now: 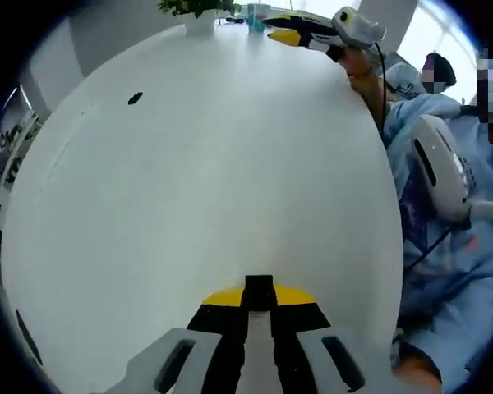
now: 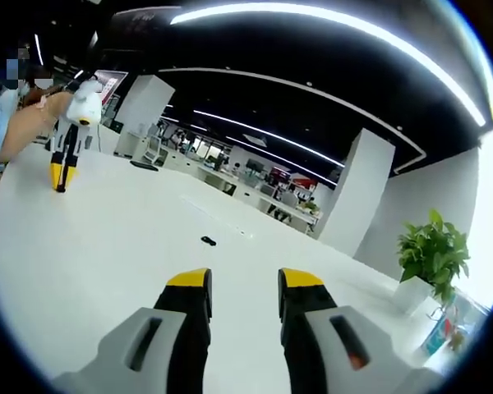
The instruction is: Snap the two parts of the plastic buckle together until the buckle closes and remains connected.
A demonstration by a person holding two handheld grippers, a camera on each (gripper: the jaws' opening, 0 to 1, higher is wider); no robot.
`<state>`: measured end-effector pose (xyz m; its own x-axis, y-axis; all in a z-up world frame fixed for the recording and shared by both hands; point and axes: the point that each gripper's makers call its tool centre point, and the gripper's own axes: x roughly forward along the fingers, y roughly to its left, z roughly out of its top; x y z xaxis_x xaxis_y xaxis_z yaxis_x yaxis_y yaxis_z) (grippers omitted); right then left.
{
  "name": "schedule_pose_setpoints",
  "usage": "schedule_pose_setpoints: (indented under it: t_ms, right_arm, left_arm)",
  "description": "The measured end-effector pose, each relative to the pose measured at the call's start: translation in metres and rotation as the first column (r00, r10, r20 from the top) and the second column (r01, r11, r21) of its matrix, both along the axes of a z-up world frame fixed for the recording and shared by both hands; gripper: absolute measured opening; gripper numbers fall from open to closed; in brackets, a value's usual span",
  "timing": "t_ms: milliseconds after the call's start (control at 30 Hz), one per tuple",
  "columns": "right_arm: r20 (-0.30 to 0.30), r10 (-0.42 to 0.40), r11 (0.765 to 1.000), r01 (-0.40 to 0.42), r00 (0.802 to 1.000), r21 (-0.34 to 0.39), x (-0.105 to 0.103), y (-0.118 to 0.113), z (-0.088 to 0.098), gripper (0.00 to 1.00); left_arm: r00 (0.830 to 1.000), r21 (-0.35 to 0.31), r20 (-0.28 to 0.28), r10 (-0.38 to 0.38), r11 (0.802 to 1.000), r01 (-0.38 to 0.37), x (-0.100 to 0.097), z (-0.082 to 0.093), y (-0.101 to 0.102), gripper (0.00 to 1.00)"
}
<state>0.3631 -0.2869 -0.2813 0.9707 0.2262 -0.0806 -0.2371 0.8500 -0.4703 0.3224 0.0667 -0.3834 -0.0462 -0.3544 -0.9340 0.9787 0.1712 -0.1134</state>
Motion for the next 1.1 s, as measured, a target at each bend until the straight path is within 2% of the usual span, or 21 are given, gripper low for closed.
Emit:
schedule_pose_setpoints:
  t_ms: [233,500,600,633,833,967,1100]
  right_arm:
    - [-0.017,-0.005,1.000,0.005,1.000,-0.013,0.003,0.000,-0.004,0.32]
    - [-0.020,-0.005,1.000,0.005,1.000,-0.010,0.002,0.001,-0.004,0.32]
    - [-0.030,-0.004,1.000,0.004,1.000,-0.011,0.002,0.002,-0.007,0.32]
    - [-0.033,-0.004,1.000,0.003,0.999,-0.013,0.002,0.002,-0.007,0.32]
    - [-0.045,-0.003,1.000,0.003,0.999,-0.002,0.004,0.002,-0.010,0.33]
    - [-0.073,0.012,1.000,-0.011,0.997,0.007,0.008,0.003,-0.013,0.33]
    - [-0.080,0.025,1.000,-0.024,0.997,0.010,0.011,0.005,-0.005,0.34]
  left_arm:
    - [1.000,-0.007,0.023,-0.005,1.000,0.005,-0.006,0.000,0.000,0.09]
    - [0.999,-0.060,0.030,-0.035,0.998,0.036,-0.017,0.001,-0.003,0.09]
    - [0.998,-0.080,0.046,-0.053,0.995,0.056,-0.017,0.001,-0.004,0.10]
    - [0.994,-0.091,0.081,-0.076,0.992,0.083,-0.014,0.001,-0.005,0.10]
    - [0.991,-0.102,0.098,-0.088,0.990,0.098,-0.016,0.000,-0.004,0.13]
    - [0.992,-0.117,0.103,-0.077,0.989,0.089,-0.016,0.000,-0.003,0.14]
    - [0.992,-0.135,0.102,-0.076,0.987,0.090,-0.016,0.000,-0.003,0.14]
